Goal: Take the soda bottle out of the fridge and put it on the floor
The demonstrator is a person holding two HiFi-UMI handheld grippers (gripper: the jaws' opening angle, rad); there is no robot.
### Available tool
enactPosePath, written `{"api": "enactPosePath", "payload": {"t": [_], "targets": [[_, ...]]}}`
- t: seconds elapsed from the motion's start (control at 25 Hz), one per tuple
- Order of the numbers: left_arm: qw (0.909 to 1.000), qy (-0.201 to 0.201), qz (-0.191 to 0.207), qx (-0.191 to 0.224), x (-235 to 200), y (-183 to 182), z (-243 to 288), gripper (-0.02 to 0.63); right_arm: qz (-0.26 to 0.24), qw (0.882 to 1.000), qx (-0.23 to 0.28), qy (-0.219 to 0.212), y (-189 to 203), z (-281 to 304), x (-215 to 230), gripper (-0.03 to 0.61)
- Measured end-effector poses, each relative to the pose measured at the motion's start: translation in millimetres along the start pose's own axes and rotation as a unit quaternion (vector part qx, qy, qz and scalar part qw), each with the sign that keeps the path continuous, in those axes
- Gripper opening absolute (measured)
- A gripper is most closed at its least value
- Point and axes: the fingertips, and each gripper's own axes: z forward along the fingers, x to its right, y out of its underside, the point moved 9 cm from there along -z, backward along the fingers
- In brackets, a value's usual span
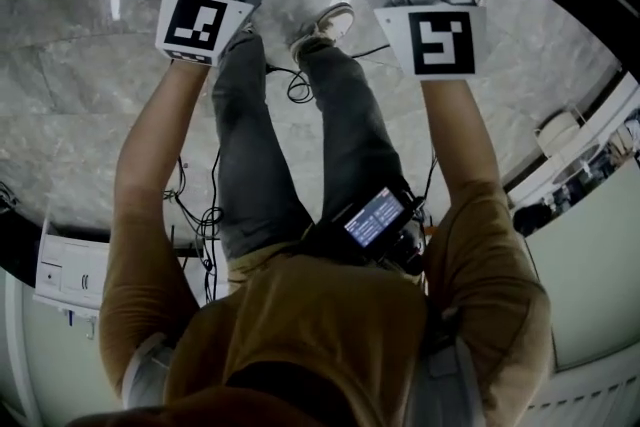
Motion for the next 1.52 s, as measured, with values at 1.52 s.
{"api": "enactPosePath", "payload": {"t": [1.52], "targets": [[0.9997,0.017,0.016,0.011,127,-326,-129,0.002,0.016,0.996,-0.045,0.074,-276,-198,34,0.002]]}}
